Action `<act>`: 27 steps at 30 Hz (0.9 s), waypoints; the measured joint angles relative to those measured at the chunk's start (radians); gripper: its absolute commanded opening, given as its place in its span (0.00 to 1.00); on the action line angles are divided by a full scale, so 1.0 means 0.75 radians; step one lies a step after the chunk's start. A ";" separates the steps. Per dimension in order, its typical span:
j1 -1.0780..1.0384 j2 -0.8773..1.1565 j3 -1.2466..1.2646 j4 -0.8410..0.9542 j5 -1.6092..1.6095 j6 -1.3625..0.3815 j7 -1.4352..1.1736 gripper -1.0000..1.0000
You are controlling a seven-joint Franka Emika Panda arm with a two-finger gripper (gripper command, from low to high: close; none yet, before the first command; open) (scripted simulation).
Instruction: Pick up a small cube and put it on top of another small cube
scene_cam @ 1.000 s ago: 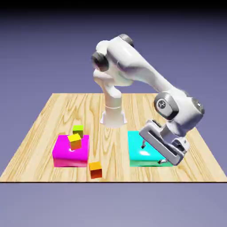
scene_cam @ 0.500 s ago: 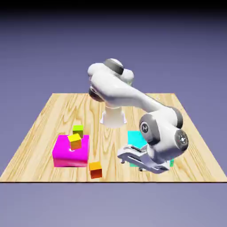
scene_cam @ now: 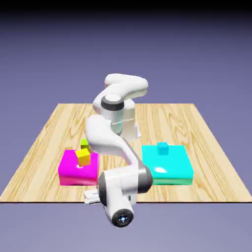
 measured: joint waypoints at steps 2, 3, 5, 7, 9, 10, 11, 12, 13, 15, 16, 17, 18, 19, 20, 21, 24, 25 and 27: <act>-0.069 0.020 0.005 -0.097 0.019 0.009 0.059 0.50; -0.103 0.031 0.007 -0.145 0.028 0.014 0.088 0.50; -0.172 0.051 0.011 -0.241 0.047 0.023 0.147 0.50; -0.240 0.072 0.016 -0.338 0.065 0.032 0.206 0.50; -0.309 0.092 0.020 -0.435 0.084 0.041 0.265 0.50; -0.315 0.094 0.021 -0.443 0.085 0.041 0.270 0.00; -0.315 0.094 0.021 -0.443 0.085 0.041 0.270 0.00; -0.315 0.094 0.021 -0.443 0.084 0.041 0.269 0.00; -0.280 0.083 0.018 -0.395 0.075 0.037 0.239 0.00; -0.212 0.063 0.014 -0.298 0.056 0.028 0.180 0.00; -0.177 0.053 0.012 -0.250 0.047 0.023 0.151 0.00; -0.143 0.043 0.009 -0.201 0.037 0.019 0.121 0.00; -0.109 0.032 0.007 -0.153 0.028 0.014 0.092 0.00; -0.074 0.022 0.005 -0.105 0.019 0.010 0.063 0.00; -0.040 0.012 0.003 -0.057 0.009 0.005 0.033 0.00; -0.006 0.002 0.000 -0.008 0.000 0.001 0.004 0.00; -0.003 -0.073 -0.043 -0.021 0.095 0.045 -0.008 0.00; -0.023 -0.108 -0.065 -0.059 0.153 0.072 0.004 0.00; -0.064 -0.176 -0.109 -0.134 0.269 0.127 0.028 0.00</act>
